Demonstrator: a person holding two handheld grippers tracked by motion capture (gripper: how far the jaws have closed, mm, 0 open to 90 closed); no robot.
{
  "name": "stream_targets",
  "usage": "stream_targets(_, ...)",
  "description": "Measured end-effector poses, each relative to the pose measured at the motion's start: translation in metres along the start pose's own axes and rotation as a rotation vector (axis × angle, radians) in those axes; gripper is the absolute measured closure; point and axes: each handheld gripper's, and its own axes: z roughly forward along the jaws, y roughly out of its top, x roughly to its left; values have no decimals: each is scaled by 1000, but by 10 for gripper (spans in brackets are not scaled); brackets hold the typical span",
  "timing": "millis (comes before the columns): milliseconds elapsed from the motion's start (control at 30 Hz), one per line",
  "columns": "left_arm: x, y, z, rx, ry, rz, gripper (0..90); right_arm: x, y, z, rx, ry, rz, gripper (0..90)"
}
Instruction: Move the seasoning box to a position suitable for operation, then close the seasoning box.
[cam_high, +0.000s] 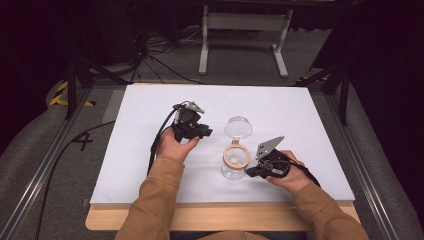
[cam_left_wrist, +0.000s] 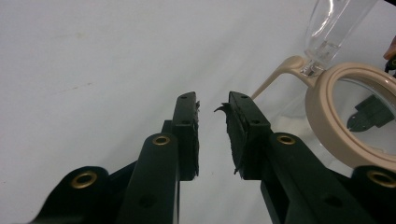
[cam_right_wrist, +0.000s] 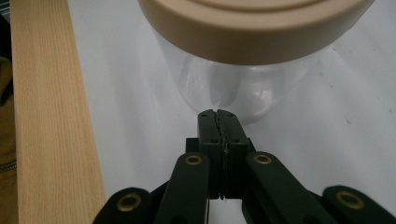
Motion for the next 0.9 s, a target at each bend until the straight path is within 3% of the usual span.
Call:
stream_targets(200, 2, 1, -1, -12, -15, -3, 737, -2, 1, -10, -31, 8, 7, 898)
stream_targets(467, 2, 5, -5, -63, -40, -24, 744, 2, 9, -36, -121, -34, 20, 898)
stream_targets(767, -1, 18, -2, -118, -73, -38, 763, 11, 20, -59, -205, -50, 23, 899)
stream_targets(900, -2, 21, 2, -134, -85, -40, 772, 23, 28, -56, -251, -37, 14, 899)
